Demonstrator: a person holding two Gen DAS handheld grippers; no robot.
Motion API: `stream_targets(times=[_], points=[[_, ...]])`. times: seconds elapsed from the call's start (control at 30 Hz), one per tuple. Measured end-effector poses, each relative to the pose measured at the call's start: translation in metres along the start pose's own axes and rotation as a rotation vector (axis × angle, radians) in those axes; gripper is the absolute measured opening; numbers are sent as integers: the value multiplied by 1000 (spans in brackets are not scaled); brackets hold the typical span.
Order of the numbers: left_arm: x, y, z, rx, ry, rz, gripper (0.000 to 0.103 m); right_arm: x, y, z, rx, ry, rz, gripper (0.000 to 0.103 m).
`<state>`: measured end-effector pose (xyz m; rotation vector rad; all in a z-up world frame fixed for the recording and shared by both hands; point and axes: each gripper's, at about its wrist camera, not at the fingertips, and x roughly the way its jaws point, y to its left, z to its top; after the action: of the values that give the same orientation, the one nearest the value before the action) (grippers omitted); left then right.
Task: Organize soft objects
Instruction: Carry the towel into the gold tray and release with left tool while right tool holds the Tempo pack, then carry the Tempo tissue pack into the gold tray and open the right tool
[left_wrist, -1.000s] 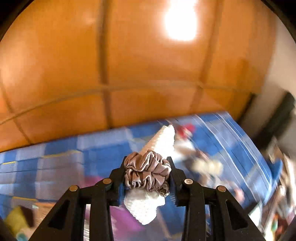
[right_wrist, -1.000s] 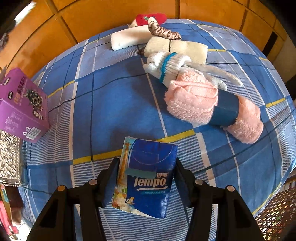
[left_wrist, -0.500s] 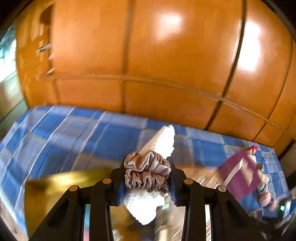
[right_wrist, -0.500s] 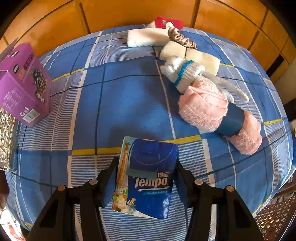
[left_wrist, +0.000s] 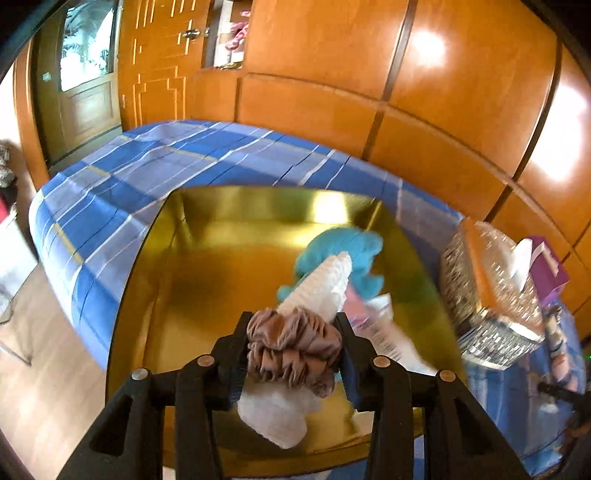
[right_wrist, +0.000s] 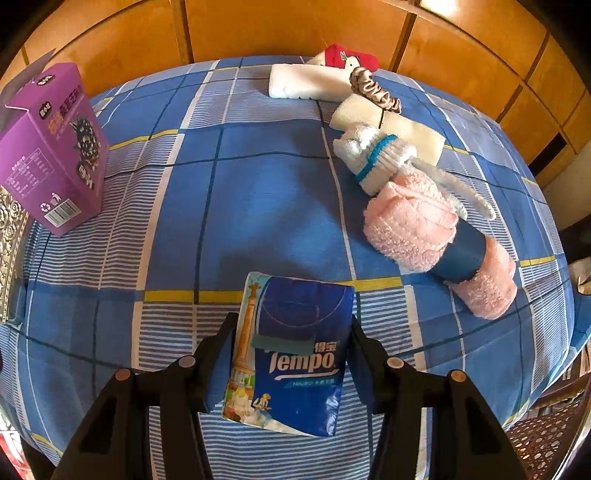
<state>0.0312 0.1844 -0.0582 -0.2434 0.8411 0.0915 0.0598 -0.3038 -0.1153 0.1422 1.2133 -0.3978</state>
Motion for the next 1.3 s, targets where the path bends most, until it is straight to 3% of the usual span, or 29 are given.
stream_targets(times=[0.23,0.43,0.63,0.87,0.97,1.1,1.2,1.3], points=[[1,2,-21,-2,17,-4,66,-5,1,-6,4,-9,-1,54],[-14,-2,-20,26,-9,-6,75,-9,-9,3,56,23,48,54],[-28,-14,-19,70,-43,-13,78,-30,-4,52,43,-31,58,54],[-40,-23,-17,114,-80,-6,79,-64,11,149,-8,-137,57,54],[-42,-23,-17,123,-82,-2,80,-86,34,185,-39,-188,111,54],[-43,-24,-19,132,-80,4,80,-130,99,199,-169,-290,245,54],[-41,-22,-20,133,-72,10,81,-162,152,186,-332,-357,386,54],[-41,-20,-22,129,-70,9,81,-190,207,144,-548,-384,532,54]])
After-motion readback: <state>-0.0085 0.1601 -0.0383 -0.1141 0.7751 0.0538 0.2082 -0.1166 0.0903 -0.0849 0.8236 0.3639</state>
